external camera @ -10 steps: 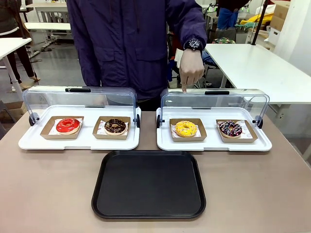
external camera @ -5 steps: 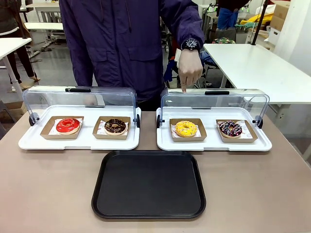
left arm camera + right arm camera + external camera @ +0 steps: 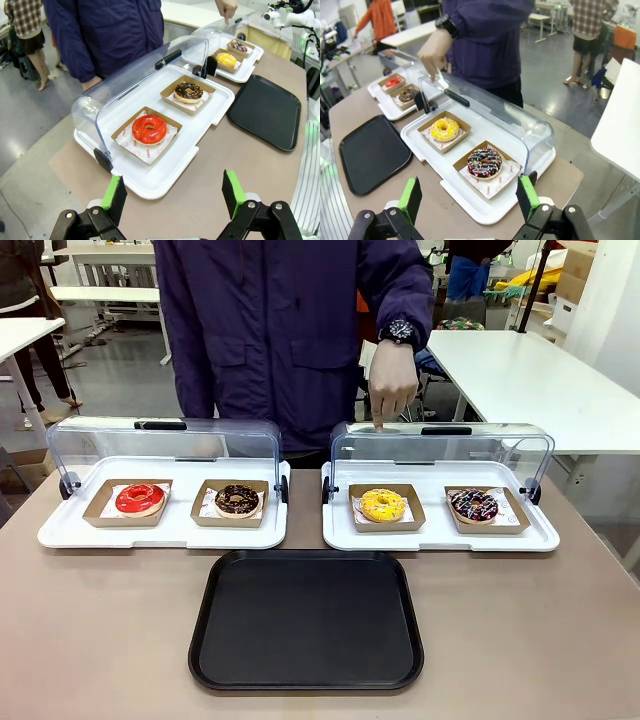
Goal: Move the third donut from the left to the tray.
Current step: Pick up the Paper togo box containing the Donut indicated by the person and place it on the Handle tray.
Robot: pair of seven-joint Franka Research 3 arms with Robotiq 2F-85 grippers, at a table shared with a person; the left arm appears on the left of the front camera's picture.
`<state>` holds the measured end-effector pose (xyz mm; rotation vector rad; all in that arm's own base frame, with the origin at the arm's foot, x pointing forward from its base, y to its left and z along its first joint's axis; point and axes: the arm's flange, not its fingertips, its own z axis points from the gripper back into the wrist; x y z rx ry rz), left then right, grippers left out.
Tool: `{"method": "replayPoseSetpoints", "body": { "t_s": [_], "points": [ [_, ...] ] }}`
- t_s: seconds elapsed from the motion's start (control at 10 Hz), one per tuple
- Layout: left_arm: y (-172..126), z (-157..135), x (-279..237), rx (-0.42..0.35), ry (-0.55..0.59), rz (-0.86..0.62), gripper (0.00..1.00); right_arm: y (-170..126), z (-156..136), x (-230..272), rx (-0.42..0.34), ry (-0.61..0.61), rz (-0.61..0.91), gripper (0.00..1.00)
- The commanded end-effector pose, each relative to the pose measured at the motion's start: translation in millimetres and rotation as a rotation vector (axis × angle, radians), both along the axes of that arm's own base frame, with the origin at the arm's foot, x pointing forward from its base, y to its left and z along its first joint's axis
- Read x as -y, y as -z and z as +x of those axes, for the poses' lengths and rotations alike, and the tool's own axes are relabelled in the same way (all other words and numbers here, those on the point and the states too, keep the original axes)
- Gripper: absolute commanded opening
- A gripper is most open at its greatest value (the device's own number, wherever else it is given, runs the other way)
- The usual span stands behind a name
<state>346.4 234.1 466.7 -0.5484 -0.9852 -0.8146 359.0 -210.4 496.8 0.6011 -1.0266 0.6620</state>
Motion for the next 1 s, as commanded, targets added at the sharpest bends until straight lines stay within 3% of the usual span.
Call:
{"method": "replayPoseSetpoints", "body": {
  "t_s": [0.0, 0.2, 0.5, 0.7, 0.9],
  "points": [
    [-2, -1, -1, 0.0, 0.007, 0.008, 1.0, -33, 19, -24, -0.019, -0.085, -0.07, 1.0],
    [-2, -1, -1, 0.0, 0.007, 0.008, 1.0, -66, 35, -71, 0.01, -0.175, -0.179, 1.0],
    [-2, -1, -1, 0.0, 0.007, 0.008, 1.0, -87, 53, -151, 0.007, -0.342, -0.384, 1.0],
    [-2, -1, -1, 0.0, 0.007, 0.008, 1.0, -76, 66, -213, -0.035, -0.455, -0.545, 1.0],
    [-2, -1, -1, 0.0, 0.007, 0.008, 1.0, -50, 79, -258, -0.072, -0.479, -0.668, 1.0]
  ]
}}
